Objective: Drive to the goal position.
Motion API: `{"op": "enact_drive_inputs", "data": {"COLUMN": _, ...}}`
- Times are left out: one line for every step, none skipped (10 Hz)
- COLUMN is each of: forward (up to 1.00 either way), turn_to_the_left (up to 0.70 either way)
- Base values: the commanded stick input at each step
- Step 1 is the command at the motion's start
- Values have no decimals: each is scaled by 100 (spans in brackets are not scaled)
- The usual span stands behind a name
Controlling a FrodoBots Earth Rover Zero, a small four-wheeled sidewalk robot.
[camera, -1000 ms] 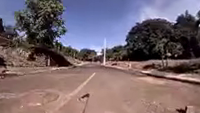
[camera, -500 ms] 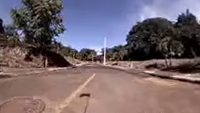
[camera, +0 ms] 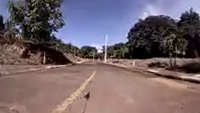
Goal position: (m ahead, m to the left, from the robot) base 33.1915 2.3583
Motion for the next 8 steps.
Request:
{"op": "enact_drive_inputs", "data": {"forward": 100, "turn_to_the_left": 0}}
{"op": "enact_drive_inputs", "data": {"forward": 100, "turn_to_the_left": 0}}
{"op": "enact_drive_inputs", "data": {"forward": 100, "turn_to_the_left": 0}}
{"op": "enact_drive_inputs", "data": {"forward": 100, "turn_to_the_left": 0}}
{"op": "enact_drive_inputs", "data": {"forward": 100, "turn_to_the_left": 0}}
{"op": "enact_drive_inputs", "data": {"forward": 100, "turn_to_the_left": 0}}
{"op": "enact_drive_inputs", "data": {"forward": 100, "turn_to_the_left": 0}}
{"op": "enact_drive_inputs", "data": {"forward": 100, "turn_to_the_left": 0}}
